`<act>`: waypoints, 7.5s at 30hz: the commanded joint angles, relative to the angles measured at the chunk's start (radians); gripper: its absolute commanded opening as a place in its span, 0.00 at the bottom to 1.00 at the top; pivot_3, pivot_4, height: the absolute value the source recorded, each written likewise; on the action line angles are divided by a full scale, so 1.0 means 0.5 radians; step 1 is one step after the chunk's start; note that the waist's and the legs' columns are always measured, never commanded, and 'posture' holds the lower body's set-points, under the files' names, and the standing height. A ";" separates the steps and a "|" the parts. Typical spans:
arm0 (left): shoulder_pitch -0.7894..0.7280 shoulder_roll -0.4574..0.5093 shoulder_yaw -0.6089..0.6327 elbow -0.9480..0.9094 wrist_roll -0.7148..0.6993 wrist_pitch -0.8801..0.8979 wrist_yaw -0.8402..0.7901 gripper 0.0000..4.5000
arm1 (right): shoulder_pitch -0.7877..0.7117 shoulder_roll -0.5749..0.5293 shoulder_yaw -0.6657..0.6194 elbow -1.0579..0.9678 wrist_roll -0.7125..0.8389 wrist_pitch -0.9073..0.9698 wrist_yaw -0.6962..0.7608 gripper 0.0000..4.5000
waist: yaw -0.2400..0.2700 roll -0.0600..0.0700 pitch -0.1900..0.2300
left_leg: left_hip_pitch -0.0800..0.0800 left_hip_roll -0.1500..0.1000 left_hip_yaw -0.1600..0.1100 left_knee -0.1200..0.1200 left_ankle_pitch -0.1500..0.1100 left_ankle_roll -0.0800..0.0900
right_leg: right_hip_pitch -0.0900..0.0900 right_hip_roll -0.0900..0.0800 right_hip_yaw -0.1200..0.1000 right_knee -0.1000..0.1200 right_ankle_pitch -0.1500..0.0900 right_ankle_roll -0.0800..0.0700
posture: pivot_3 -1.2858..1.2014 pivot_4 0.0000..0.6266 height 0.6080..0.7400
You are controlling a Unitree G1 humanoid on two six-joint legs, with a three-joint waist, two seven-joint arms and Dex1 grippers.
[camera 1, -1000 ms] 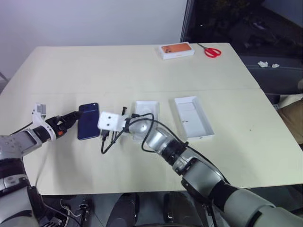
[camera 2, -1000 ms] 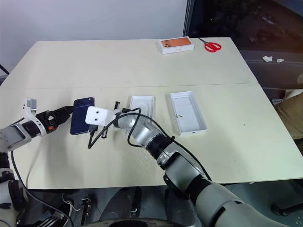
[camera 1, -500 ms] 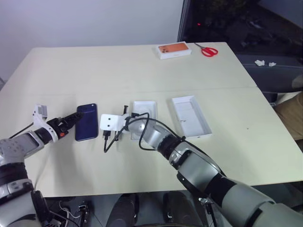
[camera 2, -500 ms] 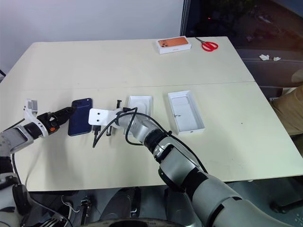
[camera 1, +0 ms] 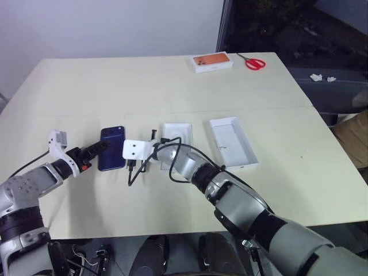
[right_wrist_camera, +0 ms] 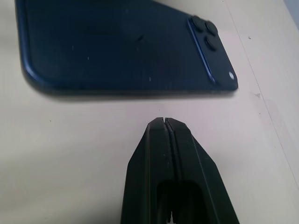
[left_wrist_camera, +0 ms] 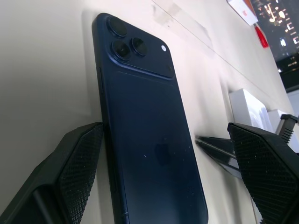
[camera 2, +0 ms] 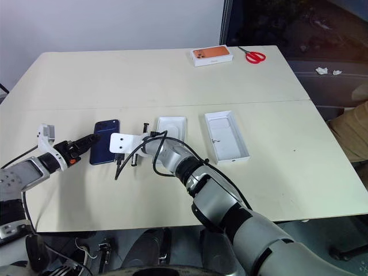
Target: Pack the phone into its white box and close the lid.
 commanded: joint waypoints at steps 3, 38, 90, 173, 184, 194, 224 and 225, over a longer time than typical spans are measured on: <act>-0.011 -0.114 -0.116 -0.033 -0.073 0.206 0.024 1.00 | 0.004 0.212 -0.010 -0.020 0.014 0.012 0.037 0.01 | 0.002 0.000 -0.002 | 0.000 -0.001 0.000 0.000 0.000 0.000 | 0.001 -0.001 0.000 0.000 0.000 0.000 | 0.52 0.24 1.00; -0.051 -0.253 0.231 -0.215 -0.338 0.467 0.302 1.00 | 0.097 0.029 -0.079 -0.208 -0.023 0.036 0.139 0.01 | -0.012 -0.001 -0.004 | -0.002 0.000 -0.001 0.000 0.002 -0.003 | 0.004 0.001 0.000 0.000 0.000 0.000 | 0.52 0.24 1.00; 0.166 -0.233 0.192 -0.076 -0.554 0.350 0.187 0.01 | 0.141 -0.075 -0.103 -0.351 -0.054 0.067 0.155 0.00 | -0.012 -0.001 -0.003 | -0.004 0.001 -0.001 -0.002 0.001 -0.003 | 0.002 0.001 0.000 -0.001 0.000 0.000 | 0.52 0.24 1.00; 0.042 0.063 -0.135 -0.099 -1.547 0.422 0.359 0.00 | 0.952 -1.408 -0.214 -2.345 0.921 1.066 1.260 0.99 | 0.055 -0.006 0.003 | -0.010 0.003 0.000 0.001 -0.003 0.006 | 0.002 -0.001 0.000 -0.008 0.000 -0.001 | 0.52 0.24 1.00; 0.043 0.025 -0.153 -0.128 -1.620 0.380 0.445 0.00 | 0.981 -1.408 -0.183 -2.272 0.806 0.968 1.280 0.48 | 0.051 -0.006 0.003 | -0.010 0.003 0.000 0.001 -0.004 0.007 | 0.001 0.000 0.000 -0.007 0.000 0.000 | 0.52 0.24 1.00; 0.045 0.032 -0.154 -0.126 -1.671 0.367 0.500 0.00 | 0.989 -1.387 -0.177 -2.267 0.787 0.978 1.326 0.48 | 0.051 -0.006 0.003 | -0.010 0.003 0.000 0.001 -0.004 0.007 | 0.001 0.000 0.000 -0.007 0.000 0.000 | 0.52 0.24 1.00; 0.048 0.053 -0.204 -0.109 -1.790 0.362 0.575 0.00 | 1.171 -1.247 -0.143 -2.607 0.930 1.288 1.317 0.30 | 0.053 -0.006 0.002 | -0.009 0.002 0.000 0.002 -0.004 0.007 | 0.002 0.000 0.000 -0.007 0.000 0.000 | 0.52 0.24 1.00; 0.049 0.051 -0.208 -0.109 -1.793 0.361 0.577 0.00 | 1.177 -1.241 -0.145 -2.618 0.940 1.300 1.308 0.30 | 0.053 -0.006 0.002 | -0.009 0.002 0.000 0.002 -0.004 0.007 | 0.002 0.000 0.000 -0.007 0.000 0.000 | 0.52 0.24 1.00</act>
